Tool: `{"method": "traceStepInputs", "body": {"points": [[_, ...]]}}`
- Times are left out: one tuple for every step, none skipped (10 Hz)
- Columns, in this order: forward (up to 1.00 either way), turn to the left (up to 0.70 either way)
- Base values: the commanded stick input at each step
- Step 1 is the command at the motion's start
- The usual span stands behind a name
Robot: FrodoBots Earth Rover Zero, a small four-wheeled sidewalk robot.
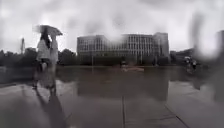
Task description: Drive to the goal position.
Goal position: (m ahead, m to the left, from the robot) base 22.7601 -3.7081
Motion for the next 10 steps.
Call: {"method": "traceStepInputs", "body": {"points": [[0.70,0.00],[0.70,0.00],[0.70,0.00],[0.70,0.00],[0.70,0.00],[0.70,0.00],[0.70,0.00],[0.70,0.00],[0.70,0.00],[0.70,0.00]]}}
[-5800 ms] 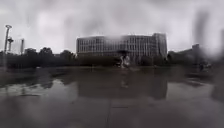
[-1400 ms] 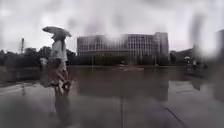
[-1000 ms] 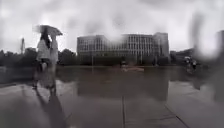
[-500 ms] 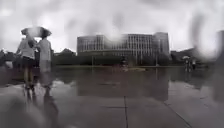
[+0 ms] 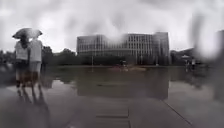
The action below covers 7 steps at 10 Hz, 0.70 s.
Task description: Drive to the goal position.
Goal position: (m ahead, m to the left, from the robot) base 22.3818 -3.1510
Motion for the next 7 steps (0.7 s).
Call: {"method": "traceStepInputs", "body": {"points": [[0.70,0.00],[0.70,0.00],[0.70,0.00],[0.70,0.00],[0.70,0.00],[0.70,0.00],[0.70,0.00]]}}
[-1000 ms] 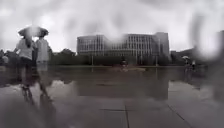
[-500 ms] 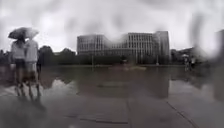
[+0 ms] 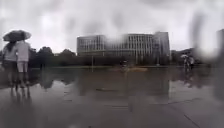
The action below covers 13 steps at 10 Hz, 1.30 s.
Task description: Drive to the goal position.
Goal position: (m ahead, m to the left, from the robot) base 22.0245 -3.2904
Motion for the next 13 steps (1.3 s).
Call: {"method": "traceStepInputs", "body": {"points": [[0.70,0.00],[0.70,0.00],[0.70,0.00],[0.70,0.00],[0.70,0.00],[0.70,0.00],[0.70,0.00],[0.70,0.00],[0.70,0.00],[0.70,0.00],[0.70,0.00],[0.70,0.00],[0.70,0.00]]}}
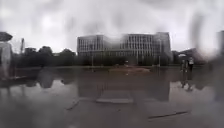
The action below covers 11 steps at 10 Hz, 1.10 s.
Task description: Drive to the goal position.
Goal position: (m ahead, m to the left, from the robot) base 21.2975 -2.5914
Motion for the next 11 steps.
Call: {"method": "traceStepInputs", "body": {"points": [[0.70,0.00],[0.70,0.00],[0.70,0.00],[0.70,0.00],[0.70,0.00],[0.70,0.00],[0.70,0.00],[0.70,0.00],[0.70,0.02],[0.70,0.16],[0.70,0.30]]}}
